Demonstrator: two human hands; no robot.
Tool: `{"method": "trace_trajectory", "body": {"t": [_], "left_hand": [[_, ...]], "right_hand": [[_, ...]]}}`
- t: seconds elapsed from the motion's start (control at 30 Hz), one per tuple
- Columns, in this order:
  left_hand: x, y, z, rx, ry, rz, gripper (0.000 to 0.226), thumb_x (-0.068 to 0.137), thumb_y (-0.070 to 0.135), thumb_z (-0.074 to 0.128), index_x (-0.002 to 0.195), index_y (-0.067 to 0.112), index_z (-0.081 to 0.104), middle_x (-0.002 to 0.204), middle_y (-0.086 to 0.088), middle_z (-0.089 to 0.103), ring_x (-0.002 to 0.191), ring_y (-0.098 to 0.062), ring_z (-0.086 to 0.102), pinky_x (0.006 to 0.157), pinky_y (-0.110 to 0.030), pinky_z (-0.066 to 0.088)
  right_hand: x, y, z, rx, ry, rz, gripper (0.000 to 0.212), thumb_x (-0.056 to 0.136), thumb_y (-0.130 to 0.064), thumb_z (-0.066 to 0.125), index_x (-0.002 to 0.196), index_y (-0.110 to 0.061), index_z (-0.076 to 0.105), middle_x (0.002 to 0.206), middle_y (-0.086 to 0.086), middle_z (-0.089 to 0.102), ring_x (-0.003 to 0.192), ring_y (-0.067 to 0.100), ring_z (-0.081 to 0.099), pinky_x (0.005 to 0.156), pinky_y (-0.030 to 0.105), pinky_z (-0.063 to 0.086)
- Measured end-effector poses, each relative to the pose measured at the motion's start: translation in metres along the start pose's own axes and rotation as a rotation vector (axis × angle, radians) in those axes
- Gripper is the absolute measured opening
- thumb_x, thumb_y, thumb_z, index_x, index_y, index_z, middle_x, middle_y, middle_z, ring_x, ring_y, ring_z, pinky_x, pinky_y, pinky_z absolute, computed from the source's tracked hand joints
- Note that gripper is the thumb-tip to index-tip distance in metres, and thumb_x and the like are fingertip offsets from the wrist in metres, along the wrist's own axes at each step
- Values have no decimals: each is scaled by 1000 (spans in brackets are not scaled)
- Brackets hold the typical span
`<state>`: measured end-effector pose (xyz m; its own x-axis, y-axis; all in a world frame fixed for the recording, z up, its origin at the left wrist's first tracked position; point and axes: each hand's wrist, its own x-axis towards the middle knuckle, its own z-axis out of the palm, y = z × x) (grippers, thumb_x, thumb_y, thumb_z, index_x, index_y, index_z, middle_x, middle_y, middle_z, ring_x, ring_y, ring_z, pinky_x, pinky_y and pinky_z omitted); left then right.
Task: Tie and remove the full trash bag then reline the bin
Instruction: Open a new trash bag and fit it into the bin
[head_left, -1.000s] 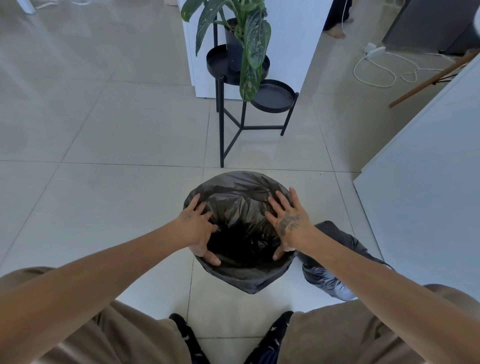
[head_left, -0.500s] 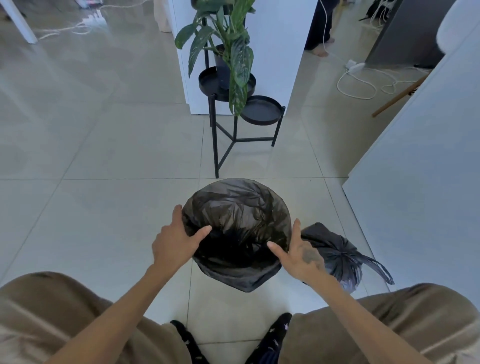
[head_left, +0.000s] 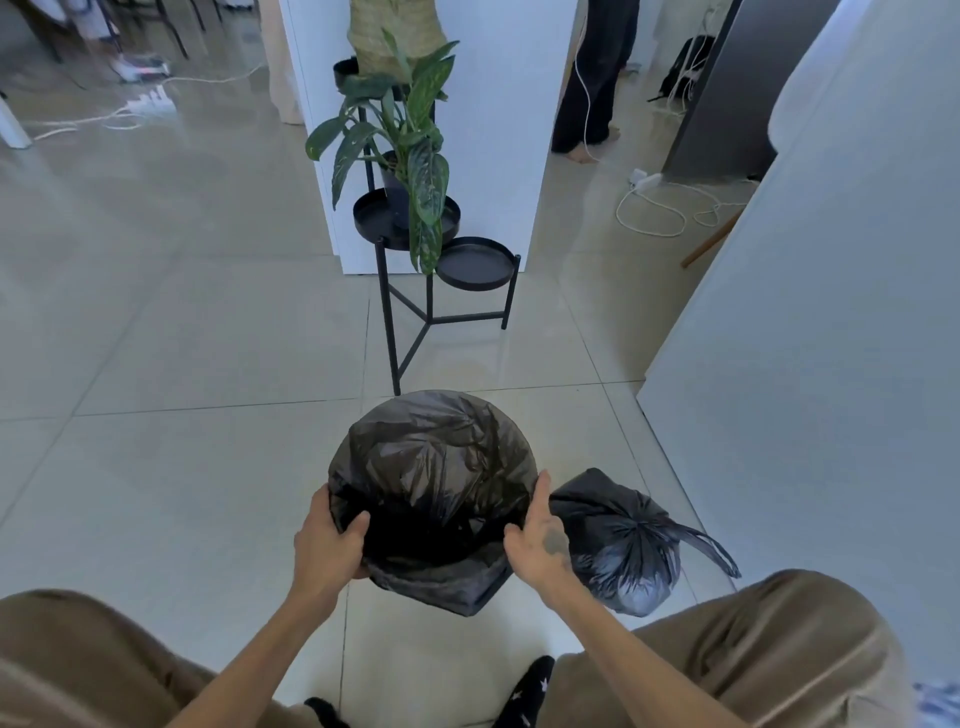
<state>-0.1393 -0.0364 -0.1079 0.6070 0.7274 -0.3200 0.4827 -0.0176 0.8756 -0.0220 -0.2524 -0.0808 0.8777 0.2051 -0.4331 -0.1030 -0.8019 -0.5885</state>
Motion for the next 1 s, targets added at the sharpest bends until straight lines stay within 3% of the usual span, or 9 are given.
{"method": "trace_trajectory", "body": {"t": [0.17,0.37,0.43,0.5,0.6,0.67,0.9,1.0], "left_hand": [[13,43,17,-96,7,77,44,98,11,59,138,25,47,121,-6,61,107,-37,64,56,-48,64],[42,133,70,-159,-50,180,41,98,11,59,134,26,49,123,-3,60,105,-32,63,54,-42,63],[48,159,89,-168,-77,222,38,98,11,58,132,26,50,125,-4,61,109,-32,63,63,-49,64],[55,181,118,-161,-122,262,35,98,11,57,128,27,50,125,-3,61,112,-32,62,74,-56,62],[66,197,164,-180,-180,258,31,99,10,58,123,27,50,121,-3,60,104,-31,64,56,-47,63],[75,206,198,-203,-206,263,31,98,9,58,122,27,50,119,-3,59,101,-30,63,48,-38,61],[106,196,305,-139,-330,221,31,98,12,59,125,24,49,122,-6,56,99,-33,62,49,-41,62],[114,187,332,-106,-348,207,28,98,14,59,119,29,48,118,-2,55,84,-21,63,47,-36,61]], "right_hand": [[20,-16,-31,-13,47,-24,86,99,-16,46,158,-22,-16,106,13,65,80,26,64,70,36,53],[61,-33,-112,124,184,-63,87,97,-11,45,158,-26,-15,90,12,66,65,24,60,58,34,51],[72,-33,-138,164,236,-82,87,96,-9,45,159,-26,-13,114,16,68,80,30,66,68,37,56],[84,-24,-164,173,293,-74,86,97,-7,44,159,-28,-12,139,19,57,95,32,65,79,37,57],[103,-4,-194,191,344,-43,85,97,-8,43,159,-30,-12,144,19,53,106,35,62,89,40,55],[119,12,-210,189,394,-29,85,96,-8,43,159,-30,-11,137,18,58,92,31,61,83,39,56],[174,73,-236,168,465,138,83,95,-9,41,159,-33,-6,126,17,62,90,33,65,80,45,59],[192,94,-234,172,477,179,83,94,-8,41,160,-30,-4,126,17,63,88,29,62,83,45,58]]}}
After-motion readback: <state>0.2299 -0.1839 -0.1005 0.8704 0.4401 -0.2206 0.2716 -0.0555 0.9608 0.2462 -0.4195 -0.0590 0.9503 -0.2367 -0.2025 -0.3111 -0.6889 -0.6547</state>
